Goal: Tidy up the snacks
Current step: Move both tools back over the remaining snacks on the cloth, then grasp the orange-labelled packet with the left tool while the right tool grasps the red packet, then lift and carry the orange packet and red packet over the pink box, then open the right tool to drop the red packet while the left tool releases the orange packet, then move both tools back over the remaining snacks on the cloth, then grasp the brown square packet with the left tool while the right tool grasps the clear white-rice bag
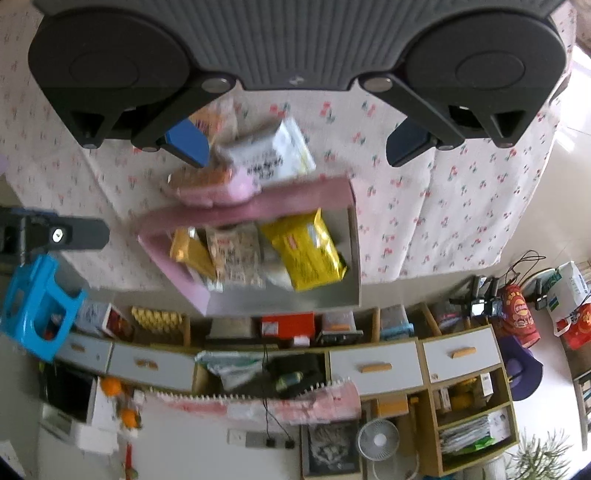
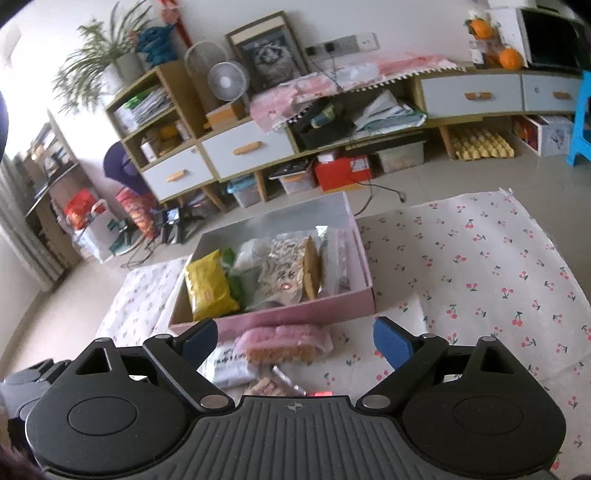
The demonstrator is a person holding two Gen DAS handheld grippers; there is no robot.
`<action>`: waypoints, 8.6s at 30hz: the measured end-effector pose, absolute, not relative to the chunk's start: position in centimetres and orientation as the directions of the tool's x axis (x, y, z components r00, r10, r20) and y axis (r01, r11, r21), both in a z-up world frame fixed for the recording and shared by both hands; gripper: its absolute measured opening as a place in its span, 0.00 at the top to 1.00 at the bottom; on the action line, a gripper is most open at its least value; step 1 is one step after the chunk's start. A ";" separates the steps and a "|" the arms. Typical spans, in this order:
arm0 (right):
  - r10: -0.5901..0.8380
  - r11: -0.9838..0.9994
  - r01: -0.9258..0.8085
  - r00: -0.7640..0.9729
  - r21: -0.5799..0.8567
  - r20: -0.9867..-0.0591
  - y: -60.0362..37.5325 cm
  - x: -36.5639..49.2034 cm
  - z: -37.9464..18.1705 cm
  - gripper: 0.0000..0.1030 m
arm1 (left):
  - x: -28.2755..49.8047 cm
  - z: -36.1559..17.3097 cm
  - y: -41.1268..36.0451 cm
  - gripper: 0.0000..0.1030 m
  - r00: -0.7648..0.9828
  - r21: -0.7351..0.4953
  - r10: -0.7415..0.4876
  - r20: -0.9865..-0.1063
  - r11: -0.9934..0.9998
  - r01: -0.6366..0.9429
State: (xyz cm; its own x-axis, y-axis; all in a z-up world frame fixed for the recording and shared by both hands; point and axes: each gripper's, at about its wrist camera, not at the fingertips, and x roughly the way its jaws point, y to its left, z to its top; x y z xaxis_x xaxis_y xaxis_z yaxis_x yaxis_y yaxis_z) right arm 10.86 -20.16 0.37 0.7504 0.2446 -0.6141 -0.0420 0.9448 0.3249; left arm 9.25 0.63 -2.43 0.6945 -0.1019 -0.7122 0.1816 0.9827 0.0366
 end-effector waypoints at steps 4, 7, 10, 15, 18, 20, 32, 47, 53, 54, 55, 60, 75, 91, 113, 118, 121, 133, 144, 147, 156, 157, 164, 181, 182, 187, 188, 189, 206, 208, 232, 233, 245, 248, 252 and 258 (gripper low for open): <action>0.256 0.954 -0.096 0.750 0.283 -0.610 -19.8 9.2 -0.2 0.06 | 7.9 -3.1 1.2 0.01 0.701 0.056 -0.119 -0.703 0.974 0.221; 0.265 0.962 -0.153 0.727 0.227 -0.633 -19.4 8.5 -0.6 0.06 | 7.6 -3.6 1.3 0.01 0.700 0.090 -0.114 -0.705 0.965 0.248; 0.270 0.962 -0.221 0.718 0.158 -0.642 -19.0 7.5 -1.2 0.06 | 7.2 -4.0 1.5 0.01 0.704 0.114 -0.119 -0.700 0.955 0.275; 0.270 0.942 -0.335 0.696 0.032 -0.666 -18.4 6.0 -2.3 0.06 | 6.5 -5.0 1.2 0.01 0.678 0.120 -0.175 -0.714 0.923 0.366; 0.269 0.927 -0.376 0.679 -0.009 -0.683 -18.5 5.5 -3.0 0.06 | 6.1 -5.9 0.7 0.01 0.641 0.114 -0.232 -0.732 0.886 0.450; 0.266 0.924 -0.383 0.660 -0.010 -0.703 -18.8 5.6 -3.5 0.06 | 5.7 -6.5 0.1 0.02 0.615 0.125 -0.267 -0.742 0.846 0.518; 0.252 0.927 -0.376 0.608 0.007 -0.753 -18.8 7.0 -5.1 0.06 | 4.3 -9.1 -2.1 0.24 0.515 0.168 -0.351 -0.782 0.678 0.716; 0.364 0.908 -0.390 0.555 0.153 -0.748 -16.1 8.7 -5.4 0.33 | 4.0 -9.3 -3.1 0.49 0.499 0.182 -0.356 -0.790 0.642 0.745; 0.337 0.914 -0.380 0.518 0.142 -0.786 -14.9 9.3 -6.5 0.43 | 4.2 -9.0 -2.3 0.51 0.494 0.172 -0.339 -0.801 0.659 0.732; 0.331 0.916 -0.376 0.519 0.137 -0.788 -14.8 9.3 -6.5 0.43 | 4.2 -9.0 -2.2 0.51 0.495 0.176 -0.332 -0.803 0.662 0.729; 0.326 0.919 -0.370 0.521 0.136 -0.789 -14.8 9.4 -6.6 0.43 | 4.3 -9.0 -2.1 0.51 0.498 0.181 -0.323 -0.805 0.665 0.724; 0.285 0.940 -0.315 0.528 0.127 -0.800 -15.0 10.3 -7.0 0.45 | 4.8 -8.7 -1.4 0.51 0.498 0.164 -0.280 -0.821 0.719 0.675; 0.218 0.963 -0.252 0.532 0.093 -0.818 -14.8 11.1 -8.3 0.53 | 5.1 -8.9 -1.7 0.51 0.486 0.137 -0.254 -0.837 0.761 0.634; 0.288 0.957 -0.196 0.528 0.215 -0.799 -16.4 11.4 -6.3 0.67 | 5.4 -6.5 -0.5 0.53 0.483 0.040 -0.301 -0.822 0.816 0.576; 0.416 0.883 -0.040 0.529 0.467 -0.740 -20.0 12.3 -3.9 0.68 | 8.2 -4.1 2.5 0.53 0.533 -0.136 -0.339 -0.775 0.914 0.383; 0.447 0.850 -0.010 0.543 0.527 -0.711 -20.7 12.6 -3.1 0.68 | 9.4 -3.6 2.7 0.53 0.558 -0.157 -0.336 -0.759 0.926 0.344; 0.449 0.840 -0.003 0.565 0.543 -0.692 -21.0 12.8 -2.4 0.68 | 10.0 -3.2 2.6 0.53 0.569 -0.160 -0.331 -0.752 0.930 0.330; 0.419 0.792 0.055 0.674 0.608 -0.608 -23.2 15.9 -0.4 0.68 | 12.8 -2.9 1.7 0.53 0.597 -0.226 -0.338 -0.728 0.940 0.258; 0.348 0.853 0.024 0.719 0.521 -0.602 -22.1 23.1 0.7 0.67 | 18.3 -1.4 -1.9 0.53 0.652 -0.130 -0.305 -0.694 0.944 0.304; 0.338 0.862 0.019 0.722 0.506 -0.604 -21.8 24.8 -0.2 0.67 | 19.8 -1.8 -2.3 0.52 0.653 -0.132 -0.294 -0.698 0.949 0.286; 0.329 0.870 0.033 0.705 0.493 -0.628 -22.1 28.6 -2.7 0.67 | 22.2 -3.0 -3.2 0.52 0.671 -0.078 -0.262 -0.693 0.954 0.291; 0.331 0.869 0.031 0.706 0.494 -0.627 -22.2 28.8 -2.8 0.67 | 22.3 -3.1 -3.2 0.52 0.674 -0.077 -0.260 -0.692 0.954 0.288; 0.343 0.858 0.032 0.708 0.513 -0.617 -22.5 30.1 -3.3 0.65 | 22.8 -3.4 -3.4 0.51 0.701 -0.043 -0.243 -0.670 0.956 0.290; 0.343 0.842 0.053 0.716 0.537 -0.609 -23.6 27.9 -2.7 0.39 | 21.6 -2.3 -2.8 0.11 0.718 -0.033 -0.228 -0.657 0.961 0.275; 0.340 0.843 0.055 0.716 0.534 -0.610 -23.8 27.5 -2.5 0.38 | 21.2 -2.1 -2.6 0.10 0.719 -0.037 -0.229 -0.657 0.961 0.273; 0.312 0.854 0.076 0.717 0.514 -0.623 -24.5 25.3 -1.6 0.28 | 19.8 -1.3 -1.9 0.03 0.716 -0.040 -0.230 -0.659 0.961 0.272; 0.308 0.855 0.080 0.717 0.513 -0.625 -24.6 24.7 -1.3 0.24 | 19.3 -1.2 -1.7 0.03 0.711 -0.044 -0.235 -0.663 0.960 0.277; 0.304 0.856 0.083 0.717 0.510 -0.627 -24.7 24.2 -1.2 0.21 | 18.9 -1.1 -1.6 0.03 0.708 -0.046 -0.237 -0.665 0.959 0.278; 0.229 0.937 0.015 0.731 0.350 -0.643 -23.1 14.3 2.6 0.11 | 11.2 0.2 0.3 0.01 0.691 -0.084 -0.263 -0.673 0.956 0.282; 0.216 0.946 0.008 0.730 0.324 -0.648 -22.9 13.4 2.4 0.11 | 10.6 0.0 0.4 0.01 0.688 -0.088 -0.269 -0.674 0.954 0.287; 0.152 0.986 -0.154 0.626 0.070 -0.764 -21.0 9.4 -4.0 0.10 | 6.6 -6.4 -1.8 0.01 0.592 0.139 -0.304 -0.746 0.799 0.585; 0.152 0.984 -0.166 0.621 0.060 -0.769 -20.8 9.4 -4.2 0.10 | 6.6 -6.6 -1.9 0.01 0.589 0.143 -0.300 -0.751 0.797 0.588; 0.129 0.986 -0.158 0.490 0.057 -0.862 -20.4 10.5 -6.7 0.10 | 8.4 -8.7 -2.3 0.12 0.564 0.076 -0.296 -0.771 0.836 0.543; 0.137 0.988 -0.121 0.453 0.092 -0.881 -20.6 10.9 -7.2 0.10 | 8.9 -8.9 -2.6 0.15 0.555 0.046 -0.306 -0.773 0.846 0.531; 0.163 0.987 -0.072 0.421 0.146 -0.892 -20.8 11.3 -7.7 0.10 | 9.5 -9.0 -3.1 0.20 0.545 0.011 -0.317 -0.776 0.858 0.514; 0.190 0.979 -0.006 0.395 0.204 -0.899 -21.1 11.8 -8.1 0.11 | 10.5 -9.3 -3.6 0.27 0.551 -0.011 -0.304 -0.777 0.882 0.471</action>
